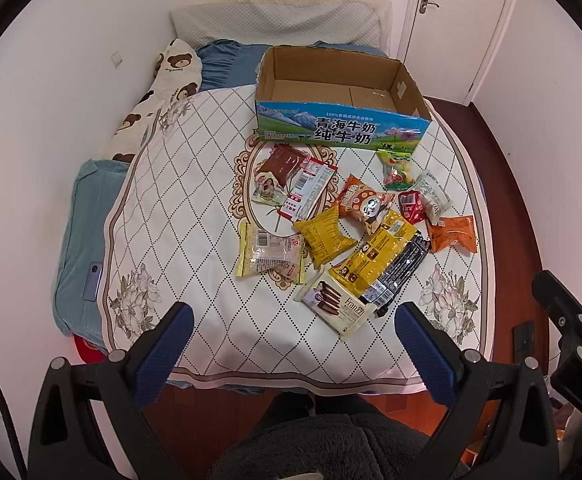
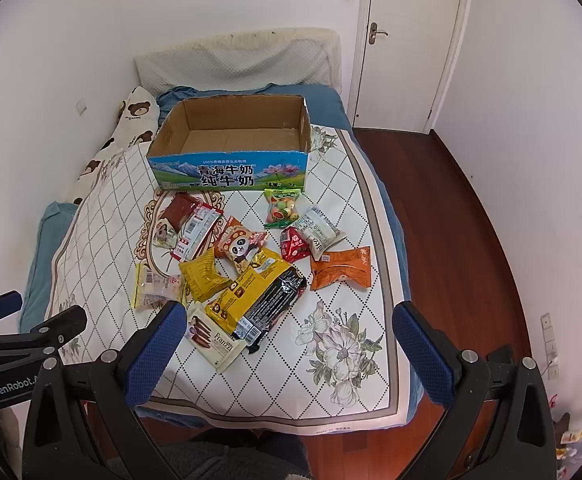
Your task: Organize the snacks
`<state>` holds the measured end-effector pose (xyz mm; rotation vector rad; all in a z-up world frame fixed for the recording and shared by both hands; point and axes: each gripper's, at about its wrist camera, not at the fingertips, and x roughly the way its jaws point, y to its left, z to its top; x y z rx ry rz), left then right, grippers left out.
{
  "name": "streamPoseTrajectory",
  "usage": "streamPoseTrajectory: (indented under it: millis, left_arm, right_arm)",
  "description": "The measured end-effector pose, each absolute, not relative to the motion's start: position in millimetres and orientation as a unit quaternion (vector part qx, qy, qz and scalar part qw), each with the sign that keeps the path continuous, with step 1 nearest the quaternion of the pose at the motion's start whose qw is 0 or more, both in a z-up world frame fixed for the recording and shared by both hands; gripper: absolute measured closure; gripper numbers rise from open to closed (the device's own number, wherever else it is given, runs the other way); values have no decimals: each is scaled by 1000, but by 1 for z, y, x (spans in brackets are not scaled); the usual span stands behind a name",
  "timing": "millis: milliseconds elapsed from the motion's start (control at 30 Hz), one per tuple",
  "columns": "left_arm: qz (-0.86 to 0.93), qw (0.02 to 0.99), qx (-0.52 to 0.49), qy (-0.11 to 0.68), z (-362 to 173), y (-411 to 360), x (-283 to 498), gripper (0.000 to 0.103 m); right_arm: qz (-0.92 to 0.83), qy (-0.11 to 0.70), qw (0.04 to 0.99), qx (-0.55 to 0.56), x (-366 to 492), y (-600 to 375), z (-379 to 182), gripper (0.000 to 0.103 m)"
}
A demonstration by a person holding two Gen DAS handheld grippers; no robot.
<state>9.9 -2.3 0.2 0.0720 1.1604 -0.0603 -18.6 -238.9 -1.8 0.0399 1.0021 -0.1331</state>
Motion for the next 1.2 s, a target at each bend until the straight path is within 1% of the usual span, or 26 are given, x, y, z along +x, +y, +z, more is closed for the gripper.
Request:
streamPoseTrajectory:
  millis: [1200]
  left_arm:
    - [-27,834,29,551,-6,3,15,0]
  right_arm:
    - [-52,491,869,25,-10,-232,-6,0]
